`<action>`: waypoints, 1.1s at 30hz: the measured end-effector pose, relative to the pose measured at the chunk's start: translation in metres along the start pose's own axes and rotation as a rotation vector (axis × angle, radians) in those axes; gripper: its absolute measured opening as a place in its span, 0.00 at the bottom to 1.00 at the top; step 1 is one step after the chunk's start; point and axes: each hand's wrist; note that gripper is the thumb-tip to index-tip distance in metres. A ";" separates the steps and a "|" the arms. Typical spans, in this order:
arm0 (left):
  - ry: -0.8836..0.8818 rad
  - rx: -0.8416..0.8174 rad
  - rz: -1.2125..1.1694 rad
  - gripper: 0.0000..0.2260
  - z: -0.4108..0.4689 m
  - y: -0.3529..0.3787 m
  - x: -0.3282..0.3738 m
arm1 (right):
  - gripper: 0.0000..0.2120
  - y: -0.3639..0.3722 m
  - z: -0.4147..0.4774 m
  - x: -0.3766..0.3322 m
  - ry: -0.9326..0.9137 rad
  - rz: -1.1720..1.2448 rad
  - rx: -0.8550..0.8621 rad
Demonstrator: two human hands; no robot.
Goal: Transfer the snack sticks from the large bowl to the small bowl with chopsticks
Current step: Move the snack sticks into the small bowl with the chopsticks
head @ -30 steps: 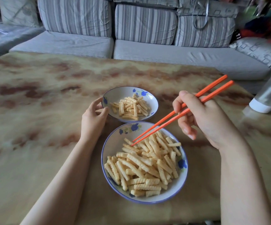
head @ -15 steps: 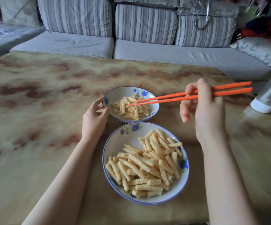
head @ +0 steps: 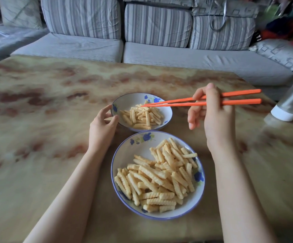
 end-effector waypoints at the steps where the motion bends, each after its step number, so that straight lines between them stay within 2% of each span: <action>1: 0.001 0.000 -0.004 0.18 0.000 0.000 0.000 | 0.19 -0.002 -0.001 -0.001 -0.009 0.003 -0.001; 6: -0.003 0.007 -0.027 0.18 -0.001 0.000 0.000 | 0.19 -0.012 -0.006 -0.011 0.035 -0.015 -0.107; 11: -0.002 0.006 -0.022 0.18 0.000 0.000 0.000 | 0.19 -0.026 -0.012 -0.020 0.118 -0.205 -0.293; 19: 0.013 0.002 -0.015 0.18 0.000 0.001 0.000 | 0.18 -0.029 -0.013 -0.018 0.182 -0.288 -0.384; 26: 0.003 0.001 -0.032 0.18 0.000 0.001 0.000 | 0.19 -0.021 -0.011 -0.015 0.184 -0.244 -0.296; 33: -0.005 0.009 -0.047 0.18 -0.002 0.000 0.001 | 0.19 -0.005 -0.001 -0.007 0.068 0.073 0.004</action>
Point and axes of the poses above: each hand's wrist, its own z-axis towards the middle knuckle, its own y-axis out of the palm, x = y × z, and after that the axes turned 15 degrees about y, right-handed
